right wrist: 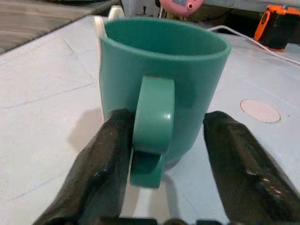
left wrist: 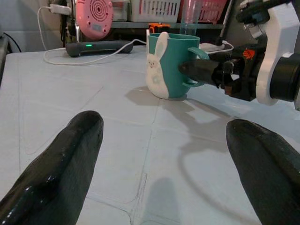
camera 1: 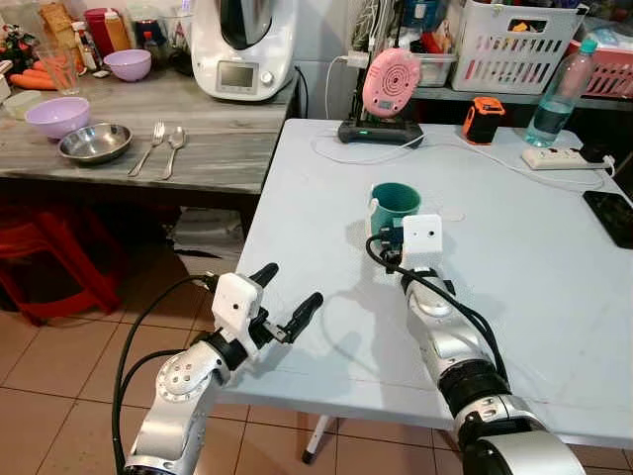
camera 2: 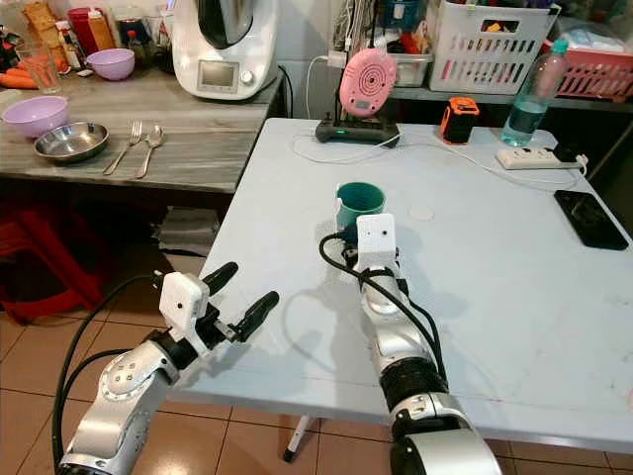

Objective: Setting the table

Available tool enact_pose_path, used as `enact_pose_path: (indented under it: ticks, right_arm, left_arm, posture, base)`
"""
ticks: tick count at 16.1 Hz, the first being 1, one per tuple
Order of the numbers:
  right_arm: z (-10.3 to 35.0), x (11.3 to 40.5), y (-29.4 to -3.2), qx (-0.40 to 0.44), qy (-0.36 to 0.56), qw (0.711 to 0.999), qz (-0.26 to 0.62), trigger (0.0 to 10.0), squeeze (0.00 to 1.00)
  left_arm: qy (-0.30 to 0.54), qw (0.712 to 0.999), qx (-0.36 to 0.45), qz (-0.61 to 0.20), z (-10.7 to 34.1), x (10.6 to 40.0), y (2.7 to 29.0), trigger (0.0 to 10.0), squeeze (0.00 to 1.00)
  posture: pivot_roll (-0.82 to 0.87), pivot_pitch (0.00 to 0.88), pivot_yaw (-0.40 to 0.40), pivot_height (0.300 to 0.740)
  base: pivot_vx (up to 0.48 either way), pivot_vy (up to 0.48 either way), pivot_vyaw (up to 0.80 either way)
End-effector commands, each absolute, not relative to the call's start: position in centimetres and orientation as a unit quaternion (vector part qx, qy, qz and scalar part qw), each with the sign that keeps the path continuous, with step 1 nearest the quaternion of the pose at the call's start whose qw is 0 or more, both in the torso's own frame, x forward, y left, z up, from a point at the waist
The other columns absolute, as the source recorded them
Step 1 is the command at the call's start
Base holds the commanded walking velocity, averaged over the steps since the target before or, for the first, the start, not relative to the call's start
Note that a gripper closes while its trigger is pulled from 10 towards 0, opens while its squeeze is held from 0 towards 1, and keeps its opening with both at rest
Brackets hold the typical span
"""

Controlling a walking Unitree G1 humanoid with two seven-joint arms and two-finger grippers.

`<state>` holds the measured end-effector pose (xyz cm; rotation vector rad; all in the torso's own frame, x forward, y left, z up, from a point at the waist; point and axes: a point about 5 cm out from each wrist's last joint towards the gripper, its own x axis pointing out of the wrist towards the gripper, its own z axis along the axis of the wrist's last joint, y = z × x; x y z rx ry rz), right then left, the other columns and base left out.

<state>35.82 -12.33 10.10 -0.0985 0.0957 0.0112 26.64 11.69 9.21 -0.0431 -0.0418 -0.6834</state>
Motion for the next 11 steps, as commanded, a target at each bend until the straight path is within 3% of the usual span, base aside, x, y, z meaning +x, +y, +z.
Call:
enact_pose_path:
  ticks: [1, 11]
  right_arm:
    - [10.64, 36.16, -12.61, -0.046, 0.038, 0.998, 0.003, 0.0, 0.0]
    - [10.76, 36.19, -12.85, -0.057, 0.03, 0.998, 0.003, 0.0, 0.0]
  left_arm:
    - [-0.022, 0.94, -0.014, -0.341, 9.4, 26.73, 11.49, 10.0, 0.0]
    - [-0.021, 0.94, -0.017, -0.341, 9.33, 26.78, 11.26, 10.0, 0.0]
  posture:
    - [0.0, 0.006, -0.02, 0.74]
    - [-0.01, 0.006, -0.022, 0.74]
  base:
    - [0.0, 0.0, 0.0]
    - [0.0, 0.0, 0.0]
